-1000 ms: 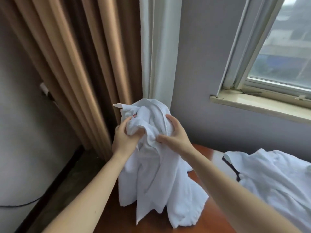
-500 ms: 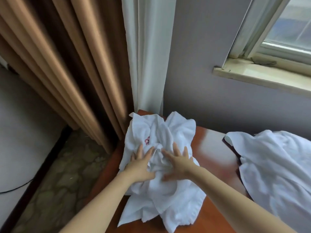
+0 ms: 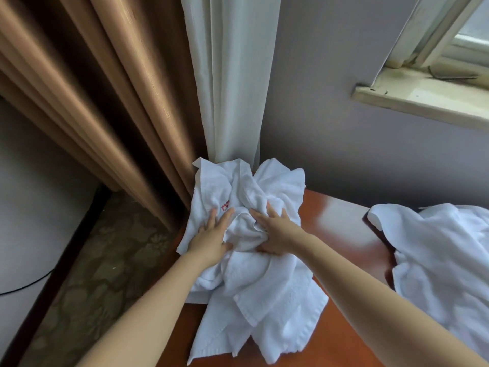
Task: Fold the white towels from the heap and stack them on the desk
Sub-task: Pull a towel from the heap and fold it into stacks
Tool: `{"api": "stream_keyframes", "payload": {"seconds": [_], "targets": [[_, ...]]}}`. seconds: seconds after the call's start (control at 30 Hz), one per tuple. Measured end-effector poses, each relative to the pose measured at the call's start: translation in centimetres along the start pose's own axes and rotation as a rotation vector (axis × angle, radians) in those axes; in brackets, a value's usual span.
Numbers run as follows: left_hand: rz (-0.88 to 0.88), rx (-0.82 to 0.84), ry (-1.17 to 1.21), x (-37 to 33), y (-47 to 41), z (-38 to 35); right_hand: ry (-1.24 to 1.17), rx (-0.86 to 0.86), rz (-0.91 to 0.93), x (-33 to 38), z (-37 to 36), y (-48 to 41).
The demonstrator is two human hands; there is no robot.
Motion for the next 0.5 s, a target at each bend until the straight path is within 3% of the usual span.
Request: {"api": "stream_keyframes", "payload": {"seconds": [0.33,0.5], "targets": [[0.087,-0.087,-0.07,-0.2,0.4,2.9,-0.074,-0.162,0.039,0.5,1.8,0.2],[0.084,-0.092,0.088,-3.1,3.9,4.7,-0.112,-0.264,0.083,1.4,3.3,6.1]]}}
Point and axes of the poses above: each hand's wrist, its own y-axis away from the middle knuckle, its own z-axis out of the back of the hand, x = y × z, the point moved 9 cm from there along -y, towards the middle knuckle, and after that the axes turned 11 degrees about z, right-handed, at the moved point
